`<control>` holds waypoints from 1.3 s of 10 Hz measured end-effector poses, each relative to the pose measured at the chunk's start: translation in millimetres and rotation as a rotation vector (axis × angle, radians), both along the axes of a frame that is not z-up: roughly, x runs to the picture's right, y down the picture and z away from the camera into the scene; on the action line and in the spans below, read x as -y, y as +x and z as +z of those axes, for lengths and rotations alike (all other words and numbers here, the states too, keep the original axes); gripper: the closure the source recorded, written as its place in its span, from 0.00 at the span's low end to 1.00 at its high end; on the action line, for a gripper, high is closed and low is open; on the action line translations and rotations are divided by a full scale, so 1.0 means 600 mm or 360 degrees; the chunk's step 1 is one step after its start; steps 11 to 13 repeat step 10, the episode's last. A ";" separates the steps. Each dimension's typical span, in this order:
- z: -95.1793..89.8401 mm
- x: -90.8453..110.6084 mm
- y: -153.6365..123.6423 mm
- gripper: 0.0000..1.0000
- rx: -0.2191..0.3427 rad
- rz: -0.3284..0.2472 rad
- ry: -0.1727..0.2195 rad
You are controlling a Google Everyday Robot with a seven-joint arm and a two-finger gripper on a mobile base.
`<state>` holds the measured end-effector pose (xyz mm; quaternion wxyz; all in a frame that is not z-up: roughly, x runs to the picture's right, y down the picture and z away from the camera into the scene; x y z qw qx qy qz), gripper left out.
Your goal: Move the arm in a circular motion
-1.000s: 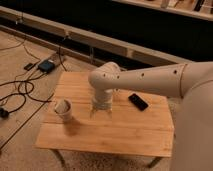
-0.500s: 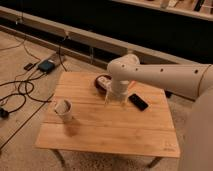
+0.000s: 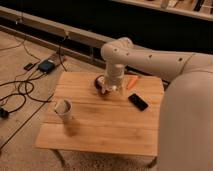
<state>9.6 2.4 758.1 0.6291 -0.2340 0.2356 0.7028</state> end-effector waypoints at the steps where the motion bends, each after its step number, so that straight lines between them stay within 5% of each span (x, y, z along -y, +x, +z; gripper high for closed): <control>1: 0.002 0.009 -0.021 0.35 0.0019 -0.0044 0.0008; 4: 0.005 0.011 -0.108 0.35 0.0133 -0.0256 -0.0001; 7: -0.001 -0.033 -0.141 0.35 0.0239 -0.0382 -0.0058; 13: -0.014 -0.058 -0.137 0.35 0.0292 -0.0294 -0.0092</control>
